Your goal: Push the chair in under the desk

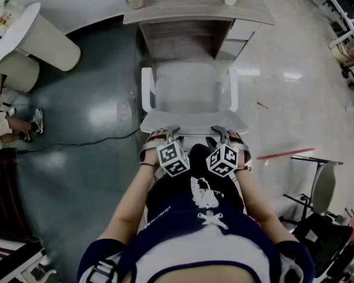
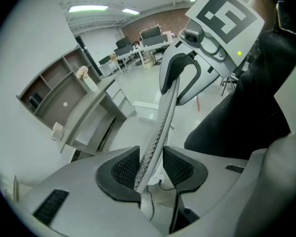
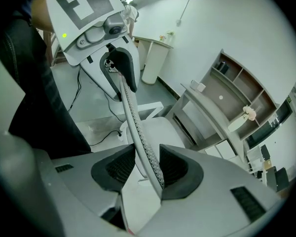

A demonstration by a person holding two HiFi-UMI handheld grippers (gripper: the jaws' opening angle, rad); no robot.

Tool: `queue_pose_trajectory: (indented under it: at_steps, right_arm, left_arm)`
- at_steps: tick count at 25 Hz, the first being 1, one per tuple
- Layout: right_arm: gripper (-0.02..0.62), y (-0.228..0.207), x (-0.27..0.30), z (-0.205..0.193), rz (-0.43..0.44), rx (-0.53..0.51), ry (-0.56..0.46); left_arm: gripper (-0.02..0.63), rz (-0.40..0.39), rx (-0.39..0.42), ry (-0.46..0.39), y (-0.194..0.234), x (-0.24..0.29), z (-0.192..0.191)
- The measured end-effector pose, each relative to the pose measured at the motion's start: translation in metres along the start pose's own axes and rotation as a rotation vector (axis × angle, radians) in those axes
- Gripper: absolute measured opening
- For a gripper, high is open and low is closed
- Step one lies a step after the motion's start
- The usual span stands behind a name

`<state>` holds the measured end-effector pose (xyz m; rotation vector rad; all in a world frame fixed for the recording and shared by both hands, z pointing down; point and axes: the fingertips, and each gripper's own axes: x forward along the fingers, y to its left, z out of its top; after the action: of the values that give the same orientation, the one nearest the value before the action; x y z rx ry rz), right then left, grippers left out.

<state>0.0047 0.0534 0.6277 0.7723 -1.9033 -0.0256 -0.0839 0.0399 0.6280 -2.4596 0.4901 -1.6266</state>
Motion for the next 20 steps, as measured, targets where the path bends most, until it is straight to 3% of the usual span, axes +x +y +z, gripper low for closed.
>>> queue_pose_trajectory:
  at_steps: [7,13,20]
  right_arm:
    - [0.135,-0.021,0.012,0.001,0.024,0.002,0.009]
    - [0.137,-0.042,0.024,0.008,0.006,0.008,0.003]
    - [0.137,-0.070,0.041,0.016,0.025,0.007,0.017]
  left_arm:
    - [0.147,0.021,-0.012,-0.001,0.021,0.011,0.006]
    - [0.164,0.089,-0.054,-0.044,0.046,0.018,0.008]
    - [0.164,0.076,-0.063,-0.044,0.075,0.030,0.013]
